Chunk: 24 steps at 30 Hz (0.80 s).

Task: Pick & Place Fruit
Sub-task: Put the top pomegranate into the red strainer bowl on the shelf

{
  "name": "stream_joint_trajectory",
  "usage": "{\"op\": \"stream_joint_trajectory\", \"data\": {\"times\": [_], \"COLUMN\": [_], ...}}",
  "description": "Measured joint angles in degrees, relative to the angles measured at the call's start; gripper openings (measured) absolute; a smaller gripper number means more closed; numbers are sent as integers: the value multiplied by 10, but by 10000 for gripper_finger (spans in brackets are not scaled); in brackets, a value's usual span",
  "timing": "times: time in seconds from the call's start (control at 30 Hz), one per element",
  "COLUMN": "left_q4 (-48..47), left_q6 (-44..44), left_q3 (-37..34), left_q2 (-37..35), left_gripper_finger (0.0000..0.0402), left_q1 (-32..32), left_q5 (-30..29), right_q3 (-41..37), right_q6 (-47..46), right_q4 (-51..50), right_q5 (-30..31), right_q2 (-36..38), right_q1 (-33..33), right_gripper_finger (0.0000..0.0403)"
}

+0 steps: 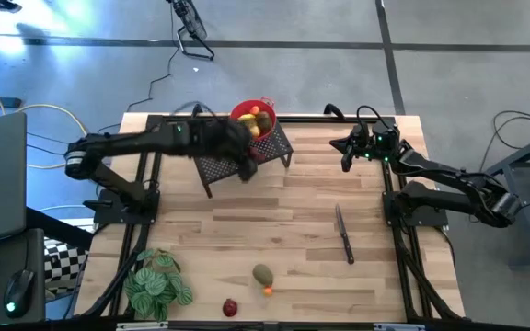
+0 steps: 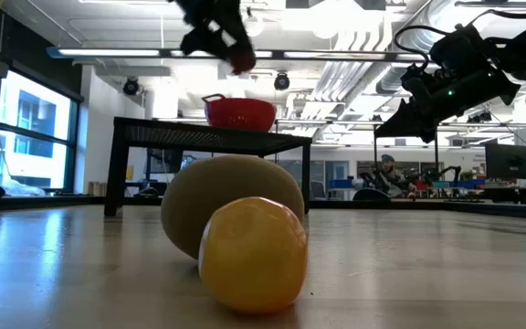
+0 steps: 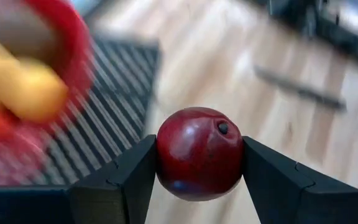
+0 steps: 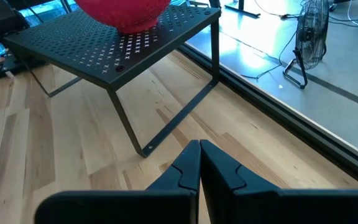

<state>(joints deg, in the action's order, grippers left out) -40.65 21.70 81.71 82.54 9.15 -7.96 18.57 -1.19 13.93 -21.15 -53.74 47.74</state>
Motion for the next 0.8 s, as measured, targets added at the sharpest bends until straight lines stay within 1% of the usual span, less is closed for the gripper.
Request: {"op": "stream_joint_trajectory", "data": {"times": [0.13, 0.23, 0.43, 0.63, 0.8], "left_q4": [34, 62, 121, 140, 135], "left_q6": [-57, -81, -96, -99, -94], "left_q3": [54, 73, 77, 77, 76], "left_q2": [0, 0, 10, 58, 99], "left_gripper_finger": [209, 209, 209, 209, 209], "left_q1": [57, 95, 161, 207, 233], "left_q5": [-4, 0, 47, 60, 61], "right_q3": [0, 0, 0, 0, 0], "right_q6": [7, 13, 15, 15, 15], "right_q4": [0, 0, 0, 0, 0], "right_q5": [0, 0, 0, 0, 0], "right_q2": [0, 0, 0, 0, 0], "right_q1": [0, 0, 0, 0, 0], "right_gripper_finger": [2, 2, 2, 2, 2]}}
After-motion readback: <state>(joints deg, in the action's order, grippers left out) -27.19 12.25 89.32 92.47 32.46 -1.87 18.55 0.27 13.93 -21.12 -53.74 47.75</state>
